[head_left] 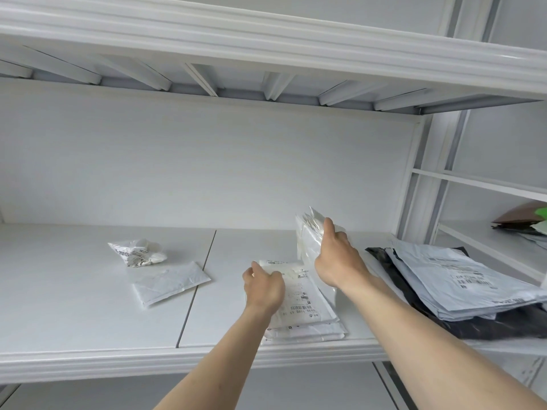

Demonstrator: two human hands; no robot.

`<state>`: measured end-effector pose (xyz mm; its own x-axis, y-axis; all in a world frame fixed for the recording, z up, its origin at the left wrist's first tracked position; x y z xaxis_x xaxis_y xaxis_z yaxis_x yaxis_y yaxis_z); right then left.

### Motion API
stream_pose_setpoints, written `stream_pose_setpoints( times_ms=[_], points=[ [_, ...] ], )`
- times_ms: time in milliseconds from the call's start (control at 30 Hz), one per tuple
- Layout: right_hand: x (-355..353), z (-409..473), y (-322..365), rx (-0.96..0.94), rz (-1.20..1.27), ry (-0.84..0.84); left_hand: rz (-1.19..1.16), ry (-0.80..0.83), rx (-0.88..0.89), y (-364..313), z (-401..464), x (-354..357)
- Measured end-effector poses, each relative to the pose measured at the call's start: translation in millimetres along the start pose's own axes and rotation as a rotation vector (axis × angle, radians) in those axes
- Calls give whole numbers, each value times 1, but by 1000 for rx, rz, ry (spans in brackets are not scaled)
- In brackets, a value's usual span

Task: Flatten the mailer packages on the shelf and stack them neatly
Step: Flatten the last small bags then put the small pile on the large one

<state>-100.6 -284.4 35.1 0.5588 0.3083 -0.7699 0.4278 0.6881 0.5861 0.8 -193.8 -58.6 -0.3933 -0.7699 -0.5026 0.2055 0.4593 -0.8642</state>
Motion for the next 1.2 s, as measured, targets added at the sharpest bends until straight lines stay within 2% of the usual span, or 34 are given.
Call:
stream_pose_setpoints(
  times_ms=[167, 467, 500, 567, 633, 667, 733, 800, 867, 933, 1200],
  points=[
    [19, 2, 4, 12, -57, 63, -181, 58, -49, -1, -1, 9],
    [83, -9, 5, 79, -42, 314, -238, 192, -54, 6, 9, -6],
    [82, -8, 2, 92, -17, 356, -216, 193, -63, 10, 11, -9],
    [73, -5, -5, 147, 189, 416, -174, 181, -87, 14, 14, -14],
    [60, 3, -16, 147, 385, 316, -104, 172, -70, 13, 14, -17],
    [53, 9, -24, 133, 369, 218, -69, 171, -51, 14, 14, -15],
    [46, 13, -44, 145, 134, 90, -9, 159, -37, 14, 15, -10],
    [51, 10, -61, 242, 94, 140, 29, 124, -23, 13, 15, -6],
    [60, 10, -72, 324, 243, 166, 43, 111, -4, 13, 17, -2],
    [67, 12, -77, 335, 310, 147, 65, 104, 15, 13, 19, 3],
    [76, 19, -64, 350, 210, 102, 105, 72, 6, 28, 30, 13]
  ],
)
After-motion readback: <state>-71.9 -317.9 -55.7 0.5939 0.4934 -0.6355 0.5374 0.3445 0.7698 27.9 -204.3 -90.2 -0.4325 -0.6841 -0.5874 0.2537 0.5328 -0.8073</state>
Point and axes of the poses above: each hand's wrist, its own z-axis towards the middle knuckle, its own x-axis out of the palm, y = z × x, the point moved 3 cm from there along z, towards the middle knuckle, and after that the axes turned 14 degrees about z, right-handed, at the moved point
